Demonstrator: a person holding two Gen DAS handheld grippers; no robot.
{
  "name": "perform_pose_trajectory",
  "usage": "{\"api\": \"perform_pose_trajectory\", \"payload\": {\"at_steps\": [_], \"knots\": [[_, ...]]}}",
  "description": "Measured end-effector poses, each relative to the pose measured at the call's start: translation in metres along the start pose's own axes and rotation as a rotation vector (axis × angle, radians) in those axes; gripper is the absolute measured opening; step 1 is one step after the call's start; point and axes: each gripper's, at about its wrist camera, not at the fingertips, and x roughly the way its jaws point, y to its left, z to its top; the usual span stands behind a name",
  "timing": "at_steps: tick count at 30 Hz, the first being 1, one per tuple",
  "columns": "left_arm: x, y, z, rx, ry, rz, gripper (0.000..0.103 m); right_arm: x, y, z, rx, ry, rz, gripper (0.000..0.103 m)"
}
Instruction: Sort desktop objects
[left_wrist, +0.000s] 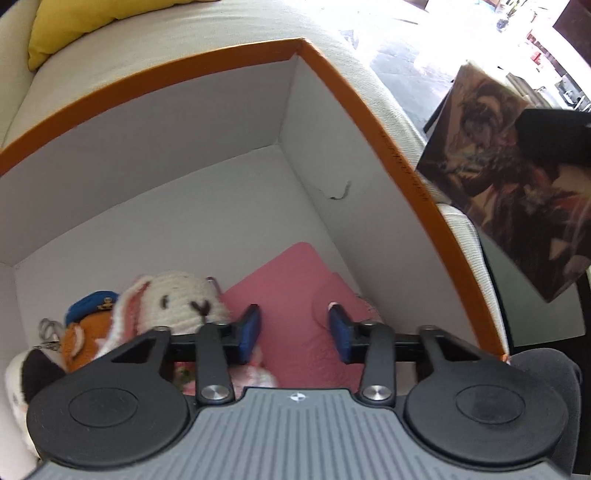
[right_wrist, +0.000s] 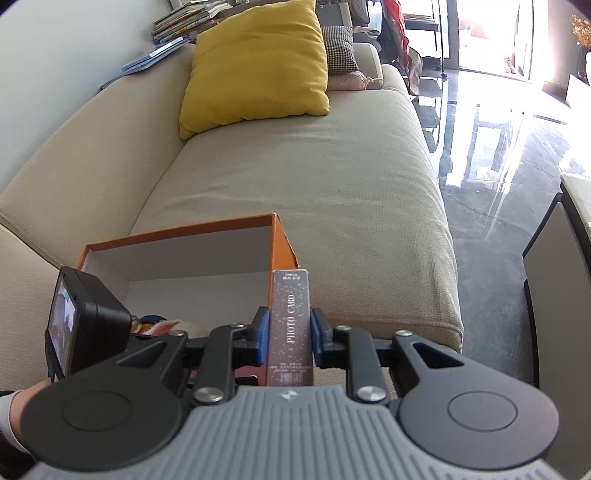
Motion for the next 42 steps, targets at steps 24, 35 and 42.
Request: {"api": "perform_pose_trajectory", "payload": {"at_steps": [24, 35, 42], "knots": [[0.031, 0.035, 0.055, 0.129, 0.014, -0.303, 0.034, 0.012, -0.003, 0.016, -0.021, -0.013, -0.055, 0.024], [0.006, 0.044, 0.048, 0.167, -0.004, -0.326, 0.02, 0.007, 0.008, 0.019, -0.027, -0.002, 0.0, 0.024], [-0.021, 0.062, 0.033, 0.141, -0.049, -0.303, 0.019, 0.016, 0.035, 0.011, -0.052, 0.039, 0.055, 0.024]]}}
